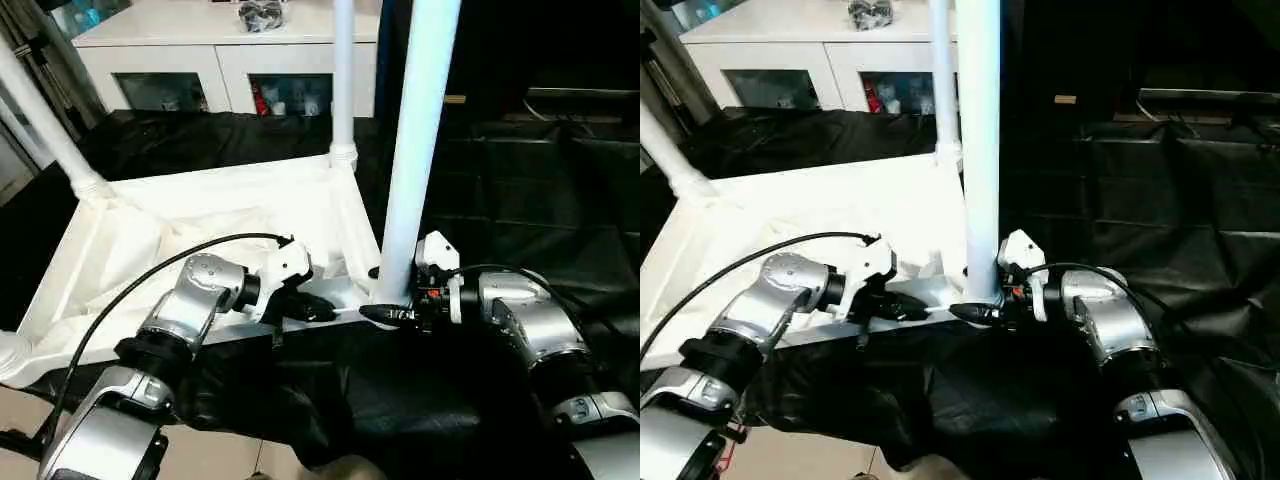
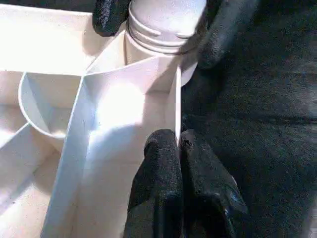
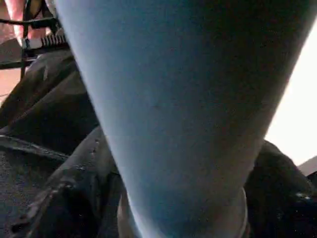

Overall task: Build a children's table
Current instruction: Rotate leg to tighten

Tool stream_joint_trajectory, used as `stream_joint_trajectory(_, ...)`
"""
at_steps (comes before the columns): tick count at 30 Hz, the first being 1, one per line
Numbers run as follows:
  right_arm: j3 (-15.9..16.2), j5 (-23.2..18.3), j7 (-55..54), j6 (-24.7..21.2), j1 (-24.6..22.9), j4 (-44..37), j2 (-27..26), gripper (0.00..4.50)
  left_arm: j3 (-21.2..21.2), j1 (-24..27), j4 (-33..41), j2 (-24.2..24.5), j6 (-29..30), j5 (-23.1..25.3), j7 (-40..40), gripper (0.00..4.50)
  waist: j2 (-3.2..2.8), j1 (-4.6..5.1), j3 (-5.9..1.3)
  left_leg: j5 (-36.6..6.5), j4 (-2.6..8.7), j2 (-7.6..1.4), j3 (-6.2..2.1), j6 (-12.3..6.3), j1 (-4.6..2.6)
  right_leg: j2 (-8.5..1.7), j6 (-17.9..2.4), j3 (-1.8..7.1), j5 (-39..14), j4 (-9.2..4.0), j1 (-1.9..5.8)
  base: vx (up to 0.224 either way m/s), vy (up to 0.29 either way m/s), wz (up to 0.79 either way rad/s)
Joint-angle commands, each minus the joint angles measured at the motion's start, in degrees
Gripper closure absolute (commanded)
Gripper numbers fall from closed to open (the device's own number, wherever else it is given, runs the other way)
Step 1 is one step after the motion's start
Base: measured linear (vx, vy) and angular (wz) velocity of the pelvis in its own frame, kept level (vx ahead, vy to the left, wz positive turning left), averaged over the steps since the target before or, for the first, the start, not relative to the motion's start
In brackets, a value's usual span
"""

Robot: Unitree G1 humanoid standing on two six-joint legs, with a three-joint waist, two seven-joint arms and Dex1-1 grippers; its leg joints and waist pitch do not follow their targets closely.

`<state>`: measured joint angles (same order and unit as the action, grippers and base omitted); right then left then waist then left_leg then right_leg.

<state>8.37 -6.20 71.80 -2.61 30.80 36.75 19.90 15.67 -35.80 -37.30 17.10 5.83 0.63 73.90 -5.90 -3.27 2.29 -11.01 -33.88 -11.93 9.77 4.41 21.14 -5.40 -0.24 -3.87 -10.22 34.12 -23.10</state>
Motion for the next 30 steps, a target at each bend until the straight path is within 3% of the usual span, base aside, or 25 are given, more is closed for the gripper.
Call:
stream_joint_trajectory(1,2.96,0.37,2.09,-1.47,-1.44,-0.22,-1.01,1.24,-0.07,-0.49,3.28,-0.68,-0.97,-2.26,1.45,4.5,0.69,0.08,-3.83,-8.99,3.54,-0.79,0.28,-6.46,-0.28,-2.18,-16.51,1.47,-5.46,-3.21,3.39,0.0,0.0,0.0)
stream_joint_trajectory(5,3.18,0.32,2.62,-2.09,-2.02,-1.34,-1.1,1.53,0.14,-0.16,3.65,-0.6,-0.75,-2.46,2.26,4.5,0.35,-0.03,-3.84,-9.37,3.6,-0.85,0.21,-6.08,-0.32,-2.18,-16.61,1.48,-4.99,-3.14,3.41,0.0,0.0,0.0)
stream_joint_trajectory(11,3.13,0.48,-0.73,-2.78,-3.55,-2.4,-2.26,1.83,-0.16,-0.47,2.61,-1.55,-0.35,-2.09,0.11,4.5,0.29,0.03,-3.8,-10.02,3.63,-0.78,0.23,-5.67,-0.34,-2.15,-16.42,1.46,-5.15,-3.28,3.43,0.0,0.0,0.0)
stream_joint_trajectory(13,2.12,2.56,-8.6,-2.13,-3.12,0.34,-4.54,1.84,-0.97,-1.4,0.86,-3.11,0.16,-1.54,-3.73,4.5,0.33,0.17,-3.61,-11.18,3.8,-0.71,0.25,-4.95,-0.31,-2.16,-15.92,1.44,-7.27,-3.51,3.43,0.0,0.0,0.0)
stream_joint_trajectory(14,1.38,3.8,-13.87,-2.18,-2.46,2.47,-5.97,1.84,-1.36,-2.05,-0.28,-4.1,0.38,-1.08,-6.23,4.5,0.11,0.55,-3.35,-12.18,4.03,-0.63,0.25,-3.81,-0.35,-2.17,-15.32,1.48,-9.81,-3.76,3.14,0.0,0.0,0.0)
stream_joint_trajectory(15,0.88,4.58,-17.25,-2.34,-2.03,3.79,-6.89,1.84,-1.59,-2.47,-0.98,-4.72,0.52,-0.78,-7.81,4.5,0.26,0.89,-3.12,-14.77,4.33,-0.54,0.12,-2.5,-0.56,-2.26,-14.02,1.39,-14.85,-4.28,3.18,0.0,0.0,0.0)
stream_joint_trajectory(18,-1.42,4.65,-26.06,-3.41,-0.83,6.82,-10.2,1.85,-1.73,-3.84,-2.98,-6.96,1.14,0.52,-12.97,4.5,0.26,1.86,-2.9,-17.4,4.52,-0.25,-0.06,-1.43,-0.69,-2.29,-11.52,1.43,-21.79,-4.96,2.99,0.0,0.0,0.0)
stream_joint_trajectory(20,-2.31,4.31,-28.83,-4.0,-0.39,7.61,-11.47,1.86,-1.83,-4.36,-3.57,-7.93,1.68,0.86,-14.92,4.5,0.29,1.97,-3.0,-17.25,4.48,-0.23,-0.1,-1.69,-0.67,-2.27,-10.71,1.47,-22.62,-5.22,2.92,0.0,0.0,0.0)
stream_joint_trajectory(21,-3.88,4.12,-36.68,-5.21,1.19,10.01,-14.69,1.86,-2.43,-5.93,-5.14,-10.8,3.28,1.34,-20.43,4.5,0.35,2.09,-3.08,-16.25,4.38,-0.27,-0.02,-1.79,-0.53,-2.25,-11.14,1.61,-20.87,-5.06,2.8,0.0,0.0,0.0)
stream_joint_trajectory(25,-4.86,4.34,-43.16,-5.58,2.9,12.9,-17.73,1.86,-3.18,-7.46,-6.79,-13.55,4.36,1.82,-25.68,4.5,0.42,1.97,-3.17,-16.21,4.31,-0.13,0.01,-1.96,-0.73,-2.29,-11.14,1.51,-20.6,-5.25,2.73,0.0,0.0,0.0)
stream_joint_trajectory(26,-4.68,5.07,-45.39,-4.12,4.17,15.11,-19.96,1.86,-3.58,-8.1,-7.18,-15.29,4.66,2.08,-28.05,4.5,0.51,2.12,-3.16,-15.63,4.36,-0.11,-0.04,-2.09,-0.33,-2.26,-11.41,1.45,-19.79,-5.03,2.85,0.0,0.0,0.0)
stream_joint_trajectory(27,-4.68,5.07,-45.39,-4.12,4.17,15.11,-19.96,1.51,-3.58,-8.1,-7.18,-15.29,4.66,2.08,-28.05,4.5,0.49,2.06,-3.25,-15.24,4.34,-0.11,-0.06,-2.28,-0.38,-2.32,-11.34,1.4,-19.51,-5.04,2.89,0.0,0.0,0.0)
stream_joint_trajectory(30,-5.09,4.78,-44.9,-1.98,5.22,16.25,-21.3,1.14,-2.92,-7.71,-6.29,-15.69,4.03,2.16,-27.26,4.5,0.57,1.87,-3.39,-13.88,4.24,-0.12,-0.02,-3.49,-0.13,-2.38,-11.51,1.43,-17.73,-4.88,3.04,0.0,0.0,0.0)
